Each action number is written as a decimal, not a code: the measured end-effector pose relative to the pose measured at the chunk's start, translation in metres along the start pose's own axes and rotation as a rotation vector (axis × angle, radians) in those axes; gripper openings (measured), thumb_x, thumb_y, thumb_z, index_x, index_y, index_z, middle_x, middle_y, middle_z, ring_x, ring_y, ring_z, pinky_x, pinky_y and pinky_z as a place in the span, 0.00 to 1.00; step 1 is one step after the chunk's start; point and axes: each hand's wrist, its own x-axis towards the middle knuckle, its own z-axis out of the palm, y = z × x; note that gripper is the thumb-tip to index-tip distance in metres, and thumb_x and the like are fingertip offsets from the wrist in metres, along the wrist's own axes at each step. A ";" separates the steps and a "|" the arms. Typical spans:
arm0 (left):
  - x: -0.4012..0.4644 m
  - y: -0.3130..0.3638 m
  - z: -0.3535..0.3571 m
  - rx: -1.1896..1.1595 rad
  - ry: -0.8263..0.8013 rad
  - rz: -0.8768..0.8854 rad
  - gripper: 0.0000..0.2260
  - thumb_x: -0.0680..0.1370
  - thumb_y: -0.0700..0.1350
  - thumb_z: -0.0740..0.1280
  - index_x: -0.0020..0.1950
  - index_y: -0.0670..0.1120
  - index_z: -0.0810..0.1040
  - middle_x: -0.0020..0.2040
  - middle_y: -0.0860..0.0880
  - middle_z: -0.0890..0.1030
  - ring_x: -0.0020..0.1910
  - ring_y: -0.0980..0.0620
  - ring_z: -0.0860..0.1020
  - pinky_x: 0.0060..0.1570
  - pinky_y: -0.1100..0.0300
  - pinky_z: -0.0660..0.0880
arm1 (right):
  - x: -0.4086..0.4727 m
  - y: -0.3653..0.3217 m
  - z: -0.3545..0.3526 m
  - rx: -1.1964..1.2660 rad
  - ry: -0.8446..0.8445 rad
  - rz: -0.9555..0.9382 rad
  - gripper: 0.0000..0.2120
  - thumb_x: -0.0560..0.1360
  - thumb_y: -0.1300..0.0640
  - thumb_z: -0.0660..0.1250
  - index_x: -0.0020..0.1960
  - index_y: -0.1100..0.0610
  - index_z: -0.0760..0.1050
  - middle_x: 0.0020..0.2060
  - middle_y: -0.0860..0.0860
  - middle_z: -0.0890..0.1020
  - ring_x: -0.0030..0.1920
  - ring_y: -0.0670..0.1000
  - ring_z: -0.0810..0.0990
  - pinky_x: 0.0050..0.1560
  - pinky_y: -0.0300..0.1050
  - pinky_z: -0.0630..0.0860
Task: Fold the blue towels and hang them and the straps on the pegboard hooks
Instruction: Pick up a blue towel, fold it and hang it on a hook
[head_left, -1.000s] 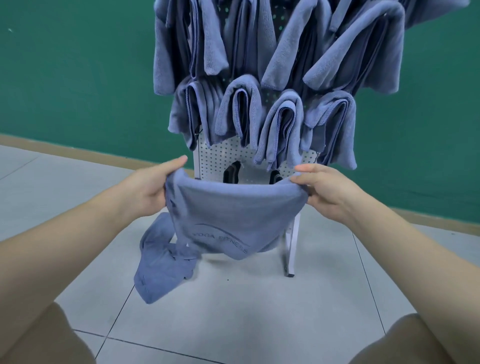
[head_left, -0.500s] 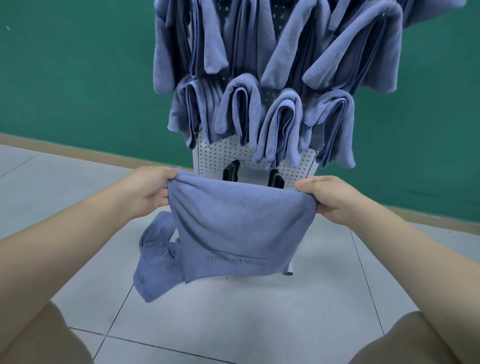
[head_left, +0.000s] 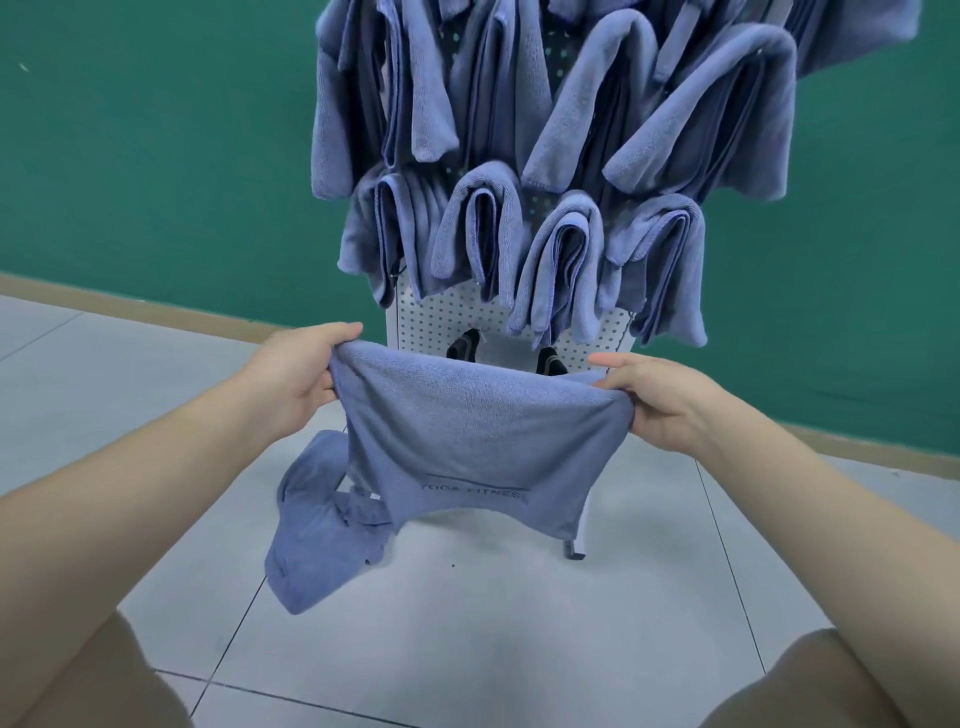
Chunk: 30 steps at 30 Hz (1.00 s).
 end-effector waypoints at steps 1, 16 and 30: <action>0.001 -0.001 0.000 0.026 0.013 0.012 0.06 0.82 0.46 0.69 0.49 0.44 0.78 0.47 0.44 0.83 0.40 0.48 0.80 0.47 0.56 0.78 | -0.001 -0.001 -0.001 0.006 -0.002 -0.012 0.22 0.79 0.75 0.61 0.68 0.56 0.75 0.56 0.59 0.82 0.42 0.51 0.82 0.33 0.38 0.81; -0.007 0.002 -0.004 0.114 -0.023 0.209 0.11 0.86 0.46 0.62 0.52 0.47 0.84 0.49 0.48 0.86 0.46 0.48 0.81 0.52 0.53 0.76 | -0.003 -0.004 -0.010 0.105 0.089 -0.215 0.08 0.80 0.66 0.69 0.55 0.56 0.81 0.51 0.58 0.82 0.46 0.55 0.77 0.68 0.60 0.76; -0.010 0.003 0.000 0.084 0.047 0.371 0.11 0.85 0.43 0.64 0.48 0.46 0.84 0.48 0.52 0.86 0.44 0.55 0.81 0.54 0.61 0.76 | -0.001 -0.012 -0.021 -0.156 0.286 -0.479 0.09 0.79 0.65 0.70 0.58 0.59 0.84 0.37 0.50 0.78 0.35 0.49 0.73 0.43 0.40 0.76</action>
